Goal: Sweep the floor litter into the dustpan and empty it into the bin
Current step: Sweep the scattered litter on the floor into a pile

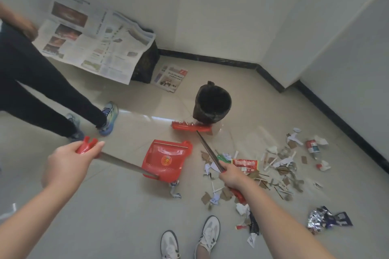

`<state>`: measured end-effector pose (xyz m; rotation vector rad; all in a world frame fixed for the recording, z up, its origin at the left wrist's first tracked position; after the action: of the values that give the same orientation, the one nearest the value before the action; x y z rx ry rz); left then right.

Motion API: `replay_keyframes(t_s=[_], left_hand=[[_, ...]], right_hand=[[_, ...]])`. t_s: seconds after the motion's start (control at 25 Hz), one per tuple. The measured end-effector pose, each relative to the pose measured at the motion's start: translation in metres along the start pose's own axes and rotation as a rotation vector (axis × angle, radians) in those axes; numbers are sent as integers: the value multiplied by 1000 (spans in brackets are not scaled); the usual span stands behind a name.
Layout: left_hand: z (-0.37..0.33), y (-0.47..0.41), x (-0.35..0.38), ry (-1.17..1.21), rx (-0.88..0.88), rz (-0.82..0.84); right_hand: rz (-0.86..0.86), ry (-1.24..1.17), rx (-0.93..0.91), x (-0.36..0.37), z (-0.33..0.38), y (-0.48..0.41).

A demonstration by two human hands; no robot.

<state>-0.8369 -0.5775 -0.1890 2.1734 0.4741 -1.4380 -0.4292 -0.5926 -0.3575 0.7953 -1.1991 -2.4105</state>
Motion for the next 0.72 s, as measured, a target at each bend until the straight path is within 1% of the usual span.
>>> replay_keyframes(t_s=[0.08, 0.2, 0.32, 0.44, 0.56, 0.72], left_hand=[[29, -5, -7, 49, -51, -10], [66, -6, -15, 29, -45, -1], [81, -10, -16, 31, -43, 25], [74, -11, -6, -21, -65, 77], [41, -8, 9, -156, 31, 97], [0, 10, 17, -291, 251, 113]], right_hand=[[13, 71, 5, 19, 7, -20], [29, 296, 38, 34, 4, -30], [21, 429, 140, 19, -28, -2], [2, 502, 214, -17, -75, 44], [37, 512, 308, -39, -109, 94], [72, 491, 280, -41, -114, 142]])
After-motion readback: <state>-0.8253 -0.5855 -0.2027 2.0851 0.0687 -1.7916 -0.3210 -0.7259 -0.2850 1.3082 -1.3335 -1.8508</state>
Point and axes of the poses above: each hand's wrist, its own y-axis away from the middle knuckle, its own x-axis out of the palm, z = x × y, the point moved 4 cm from there along -y, towards the middle knuckle, and after that the axes turned 8 degrees about -y, right-handed, at the moved point
